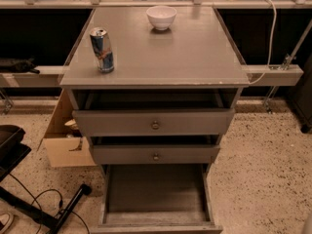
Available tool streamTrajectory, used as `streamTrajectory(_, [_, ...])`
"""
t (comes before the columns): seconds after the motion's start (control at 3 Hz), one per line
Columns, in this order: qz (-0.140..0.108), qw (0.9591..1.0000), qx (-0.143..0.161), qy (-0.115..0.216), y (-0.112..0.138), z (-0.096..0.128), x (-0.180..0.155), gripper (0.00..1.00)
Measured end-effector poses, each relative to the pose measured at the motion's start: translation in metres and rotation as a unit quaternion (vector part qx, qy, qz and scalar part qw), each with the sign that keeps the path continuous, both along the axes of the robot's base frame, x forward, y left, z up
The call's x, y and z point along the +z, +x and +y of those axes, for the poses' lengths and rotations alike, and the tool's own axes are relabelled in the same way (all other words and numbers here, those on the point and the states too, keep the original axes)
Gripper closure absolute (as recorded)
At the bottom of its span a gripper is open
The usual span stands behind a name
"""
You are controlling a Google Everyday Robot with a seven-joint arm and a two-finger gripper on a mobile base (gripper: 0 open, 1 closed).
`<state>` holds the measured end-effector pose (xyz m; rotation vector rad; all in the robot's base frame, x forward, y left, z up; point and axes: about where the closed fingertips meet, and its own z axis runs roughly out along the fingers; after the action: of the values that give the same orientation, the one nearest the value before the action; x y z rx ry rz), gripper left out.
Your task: Close bottom drawer
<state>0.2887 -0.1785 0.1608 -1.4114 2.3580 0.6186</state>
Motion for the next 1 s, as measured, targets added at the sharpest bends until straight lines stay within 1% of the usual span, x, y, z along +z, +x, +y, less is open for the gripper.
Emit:
streamTrajectory(0.33, [0.001, 0.9998, 0.012, 0.016, -0.001, 0.019, -0.04, 0.95])
streamTrajectory(0.67, [-0.008, 0.999, 0.036, 0.024, 0.011, 0.042, -0.07, 1.0])
streamTrajectory(1.0, [-0.021, 0.9971, 0.074, 0.005, 0.021, 0.058, -0.081, 1.0])
